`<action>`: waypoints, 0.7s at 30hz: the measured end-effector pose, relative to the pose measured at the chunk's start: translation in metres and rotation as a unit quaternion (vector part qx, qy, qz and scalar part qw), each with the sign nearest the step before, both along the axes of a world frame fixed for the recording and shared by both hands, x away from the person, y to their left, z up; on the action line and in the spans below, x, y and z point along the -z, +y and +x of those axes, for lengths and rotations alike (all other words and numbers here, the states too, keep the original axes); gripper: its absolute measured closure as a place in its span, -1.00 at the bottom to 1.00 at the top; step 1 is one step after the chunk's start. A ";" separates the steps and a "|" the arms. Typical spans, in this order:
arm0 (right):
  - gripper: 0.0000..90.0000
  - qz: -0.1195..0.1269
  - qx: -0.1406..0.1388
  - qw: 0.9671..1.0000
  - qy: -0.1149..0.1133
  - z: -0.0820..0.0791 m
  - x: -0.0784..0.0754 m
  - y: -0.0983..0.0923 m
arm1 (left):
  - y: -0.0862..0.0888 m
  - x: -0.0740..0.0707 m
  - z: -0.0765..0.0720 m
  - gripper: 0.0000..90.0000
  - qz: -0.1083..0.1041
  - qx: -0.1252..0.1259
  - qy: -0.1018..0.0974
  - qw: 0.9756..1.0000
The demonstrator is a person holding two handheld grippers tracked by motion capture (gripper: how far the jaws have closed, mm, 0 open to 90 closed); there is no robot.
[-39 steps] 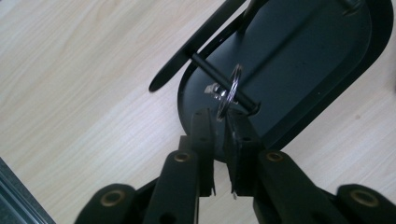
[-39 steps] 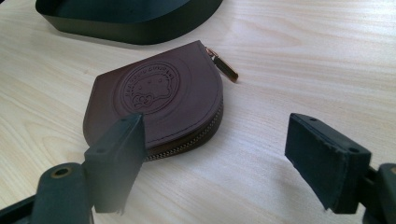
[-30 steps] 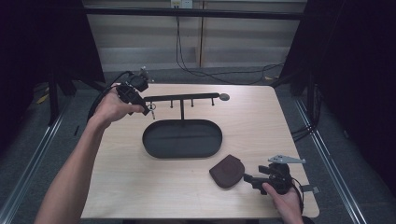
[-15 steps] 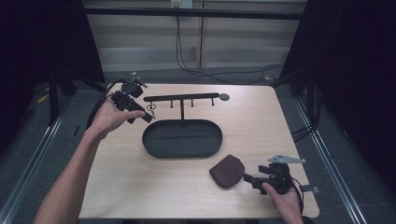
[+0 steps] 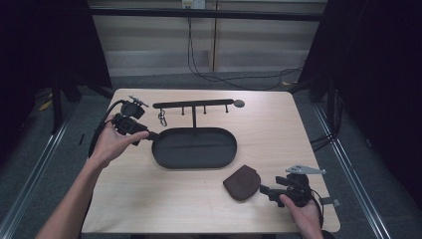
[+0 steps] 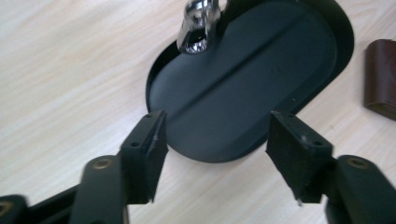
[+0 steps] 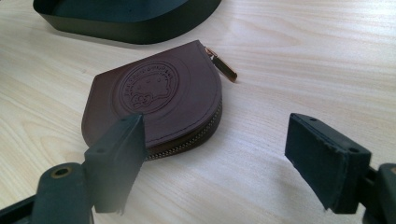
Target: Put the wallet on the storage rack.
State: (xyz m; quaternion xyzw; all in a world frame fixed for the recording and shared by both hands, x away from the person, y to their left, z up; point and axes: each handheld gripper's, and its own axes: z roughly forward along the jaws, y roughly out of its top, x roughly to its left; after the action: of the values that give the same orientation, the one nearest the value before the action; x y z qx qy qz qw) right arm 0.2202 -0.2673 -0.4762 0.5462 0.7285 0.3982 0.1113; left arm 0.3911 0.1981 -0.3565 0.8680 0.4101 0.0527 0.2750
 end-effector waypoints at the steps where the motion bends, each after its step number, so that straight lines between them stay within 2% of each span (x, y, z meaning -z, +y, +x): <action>1: -0.54 0.000 -0.001 1.000 0.000 0.000 0.000 0.000 | 0.002 0.001 -0.002 -0.24 -0.003 0.001 -0.002 1.000; 3: -0.54 -0.002 -0.003 1.000 -0.001 0.000 0.000 0.000 | 0.007 0.003 -0.007 -0.29 -0.021 -0.003 -0.005 1.000; 4: -0.54 -0.002 -0.003 1.000 0.000 0.000 0.000 0.000 | 0.009 0.005 -0.009 -0.33 -0.024 -0.007 -0.005 1.000; 6: -0.54 -0.002 -0.003 1.000 -0.001 0.000 0.000 0.000 | 0.012 0.008 -0.014 -0.34 -0.018 -0.010 -0.016 1.000; 7: -0.54 -0.003 -0.003 1.000 0.000 0.000 0.000 0.000 | 0.014 0.009 -0.018 -0.32 -0.012 -0.016 -0.013 1.000; 10: -0.54 -0.007 -0.005 1.000 0.001 0.000 0.000 0.002 | 0.020 0.012 -0.027 -0.40 -0.027 -0.021 -0.019 0.999; 12: -0.54 -0.006 -0.005 1.000 0.000 0.000 0.000 0.002 | 0.023 0.016 -0.031 -0.58 -0.035 -0.020 -0.018 0.999; 13: -0.54 -0.006 -0.004 1.000 0.001 -0.001 0.000 0.002 | 0.027 0.020 -0.034 -0.58 -0.035 -0.010 -0.020 0.999; 15: -0.54 -0.004 -0.007 1.000 0.000 -0.001 0.000 0.002 | 0.034 0.026 -0.037 -0.57 -0.055 -0.016 -0.024 0.998; 18: -0.54 -0.004 -0.012 1.000 0.003 0.000 0.000 0.003 | 0.042 0.036 -0.047 -0.54 -0.070 -0.021 -0.030 0.997; 20: -0.54 -0.005 -0.015 1.000 0.004 0.000 0.000 0.003 | 0.044 0.040 -0.051 -0.48 -0.070 -0.020 -0.024 0.997; 21: -0.54 -0.004 -0.016 1.000 0.004 0.000 0.000 0.003 | 0.046 0.047 -0.060 -0.49 -0.082 -0.024 -0.029 0.996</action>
State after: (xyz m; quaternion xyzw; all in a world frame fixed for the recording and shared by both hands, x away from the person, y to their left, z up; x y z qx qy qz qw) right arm 0.2198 -0.2639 -0.4762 0.5355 0.7391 0.3951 0.1038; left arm 0.3312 0.2445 -0.4036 0.8306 0.4255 0.0509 0.3556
